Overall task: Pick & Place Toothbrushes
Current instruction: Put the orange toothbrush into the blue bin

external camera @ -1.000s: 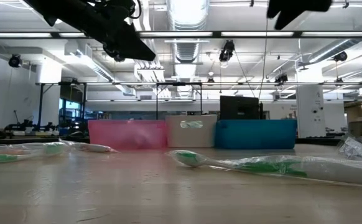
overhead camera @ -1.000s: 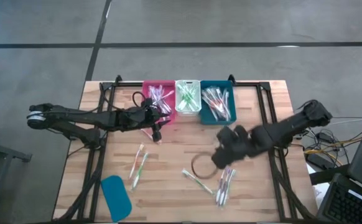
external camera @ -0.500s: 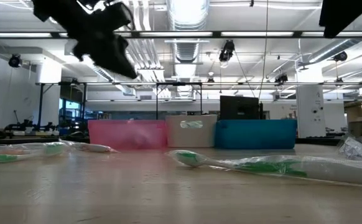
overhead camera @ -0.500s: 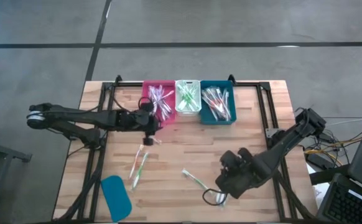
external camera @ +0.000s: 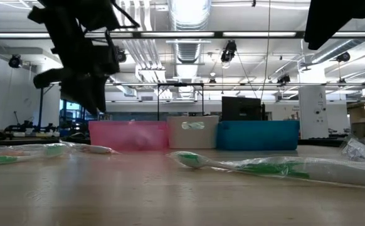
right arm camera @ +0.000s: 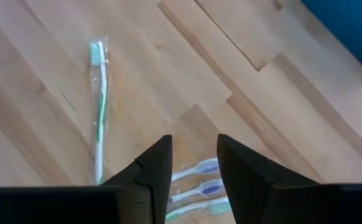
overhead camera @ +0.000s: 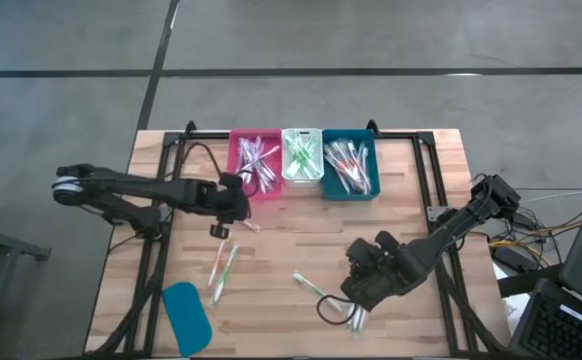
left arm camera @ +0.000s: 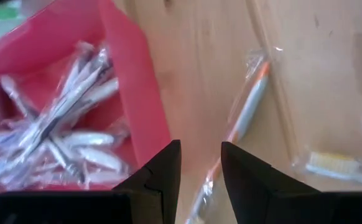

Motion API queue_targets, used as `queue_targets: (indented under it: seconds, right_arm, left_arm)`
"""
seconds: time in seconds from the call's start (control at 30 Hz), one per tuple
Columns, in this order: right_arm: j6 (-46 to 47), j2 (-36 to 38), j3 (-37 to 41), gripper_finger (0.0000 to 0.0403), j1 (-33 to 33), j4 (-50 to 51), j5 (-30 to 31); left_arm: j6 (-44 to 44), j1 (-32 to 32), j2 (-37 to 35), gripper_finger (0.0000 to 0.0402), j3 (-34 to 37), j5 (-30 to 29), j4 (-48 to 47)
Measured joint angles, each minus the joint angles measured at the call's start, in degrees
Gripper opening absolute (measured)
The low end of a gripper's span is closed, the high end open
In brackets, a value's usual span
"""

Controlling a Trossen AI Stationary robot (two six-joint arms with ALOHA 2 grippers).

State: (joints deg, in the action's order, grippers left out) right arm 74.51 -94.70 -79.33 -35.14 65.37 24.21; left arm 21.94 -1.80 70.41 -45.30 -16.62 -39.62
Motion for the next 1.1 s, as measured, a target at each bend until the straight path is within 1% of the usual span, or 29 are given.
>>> queue_targets:
  seconds: [0.1,0.27,0.4,0.6,0.67,0.83,0.87,1.0,1.1]
  right_arm:
    - [-0.2,0.0,0.0,0.0134,-0.1,0.0,0.0]
    - [-1.0,0.0,0.0,0.0153,-0.1,0.0,0.0]
    - [-1.7,0.0,0.1,0.0166,-0.1,0.0,0.0]
    - [-2.2,0.0,0.4,0.018,-0.1,0.0,0.0]
    - [-2.3,0.0,0.4,0.0184,-0.1,0.0,0.0]
    - [-3.2,0.0,0.4,0.0187,-0.1,0.1,0.0]
    - [-3.2,0.0,0.4,0.0185,-0.1,0.1,0.0]
    - [-3.0,0.0,0.4,0.0173,-0.1,0.3,0.0]
    - [-3.0,0.0,0.4,0.0165,-0.1,0.3,0.0]
  left_arm:
    - [1.7,0.0,4.3,0.0119,0.0,0.0,2.8]
    - [2.2,0.0,12.5,0.0119,-0.8,0.1,3.0]
    - [2.0,0.0,18.0,0.0119,-1.8,1.4,3.0]
    - [2.0,0.0,22.5,0.0112,-2.8,2.3,2.7]
    - [2.0,0.3,23.2,0.0097,-2.9,2.7,2.4]
    - [0.3,1.6,22.1,0.0026,-3.0,2.7,1.5]
    - [-0.8,1.9,21.7,0.0019,-3.0,2.7,1.1]
    - [-5.4,3.9,19.1,0.0024,-3.5,4.4,-3.4]
    - [-8.8,6.0,16.5,0.0025,-4.9,2.8,-6.7]
